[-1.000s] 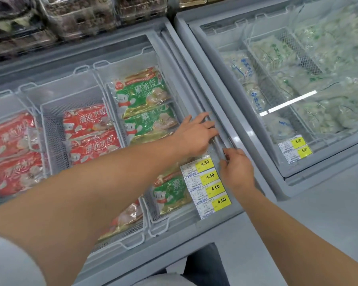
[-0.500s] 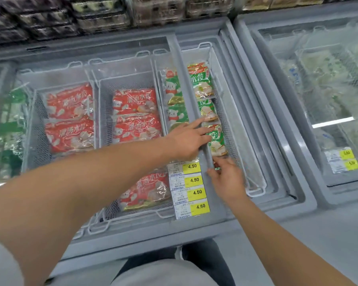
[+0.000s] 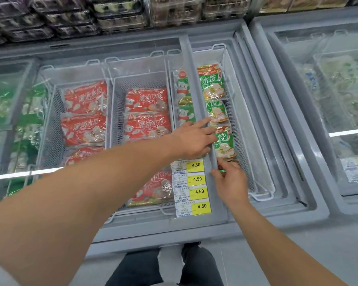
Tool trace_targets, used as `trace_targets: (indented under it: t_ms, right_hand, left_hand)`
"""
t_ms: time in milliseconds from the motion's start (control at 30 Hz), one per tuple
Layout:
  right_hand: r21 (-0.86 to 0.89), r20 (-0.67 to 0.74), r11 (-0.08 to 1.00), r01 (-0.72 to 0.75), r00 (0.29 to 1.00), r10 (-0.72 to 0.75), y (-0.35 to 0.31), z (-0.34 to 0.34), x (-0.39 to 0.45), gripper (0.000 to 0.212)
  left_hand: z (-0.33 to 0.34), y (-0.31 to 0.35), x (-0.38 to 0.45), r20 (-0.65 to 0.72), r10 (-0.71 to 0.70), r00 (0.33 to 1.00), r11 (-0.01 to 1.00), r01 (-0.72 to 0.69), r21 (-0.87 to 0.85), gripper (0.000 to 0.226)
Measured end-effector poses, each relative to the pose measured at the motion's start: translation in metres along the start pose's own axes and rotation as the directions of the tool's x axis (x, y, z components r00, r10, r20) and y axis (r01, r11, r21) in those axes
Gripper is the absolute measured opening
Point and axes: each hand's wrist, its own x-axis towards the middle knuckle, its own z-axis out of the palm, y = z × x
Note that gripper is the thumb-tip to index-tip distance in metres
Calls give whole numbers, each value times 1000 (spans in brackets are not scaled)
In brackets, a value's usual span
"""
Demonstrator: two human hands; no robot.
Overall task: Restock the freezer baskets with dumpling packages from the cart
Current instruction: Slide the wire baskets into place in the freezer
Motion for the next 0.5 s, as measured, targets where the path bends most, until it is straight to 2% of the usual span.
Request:
trace_targets:
  t_ms: [267,500]
  right_hand:
    - [-23,-57,998,-51,997,49,-31,29,-18,27]
    - [-133,-30,989,-65,998,61,-82,68,-39,23]
  left_hand:
    - [15,-31,-32,-26,56,998,998,-55,9,48]
    - [27,-67,-82,10,69,998,998,-69,-13,48]
